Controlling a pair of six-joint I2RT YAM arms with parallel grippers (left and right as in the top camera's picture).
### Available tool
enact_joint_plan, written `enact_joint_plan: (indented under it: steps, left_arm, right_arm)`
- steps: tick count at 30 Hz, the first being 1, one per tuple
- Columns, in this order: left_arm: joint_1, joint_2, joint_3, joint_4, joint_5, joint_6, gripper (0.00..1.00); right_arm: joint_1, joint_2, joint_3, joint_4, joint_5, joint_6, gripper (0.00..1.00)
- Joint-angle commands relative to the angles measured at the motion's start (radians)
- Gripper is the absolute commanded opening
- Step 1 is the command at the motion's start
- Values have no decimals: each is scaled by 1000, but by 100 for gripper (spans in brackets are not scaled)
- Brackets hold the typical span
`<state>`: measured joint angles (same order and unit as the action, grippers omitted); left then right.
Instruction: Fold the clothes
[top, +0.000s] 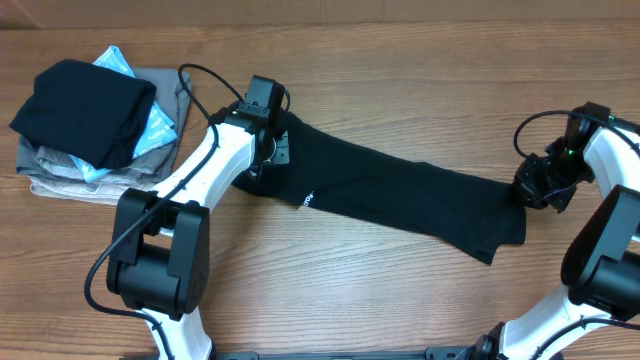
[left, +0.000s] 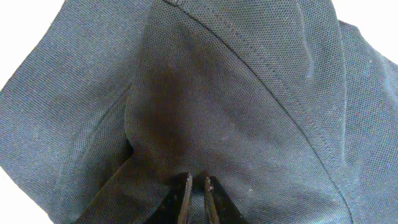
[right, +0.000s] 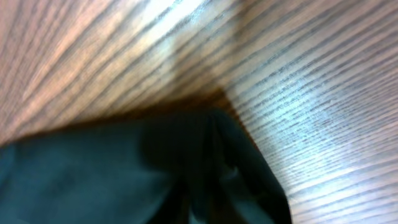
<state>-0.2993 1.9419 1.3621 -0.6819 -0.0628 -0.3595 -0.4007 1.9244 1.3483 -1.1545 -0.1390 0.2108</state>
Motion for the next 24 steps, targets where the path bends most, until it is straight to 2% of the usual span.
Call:
enact_joint_plan:
  steps: [1, 3, 19, 24]
  left_arm:
    - [5, -1, -1, -2, 8, 23, 12]
    - [5, -1, -1, -1, 8, 23, 12]
    - [5, -1, -1, -1, 8, 23, 12]
    - [5, -1, -1, -1, 8, 23, 13]
  right_arm:
    - [-5, -2, 14, 14, -5, -2, 18]
    - [-5, -2, 3, 18, -5, -2, 24]
    - [-5, 0, -180, 114, -2, 10, 26]
    - [-5, 0, -161, 99, -37, 10, 9]
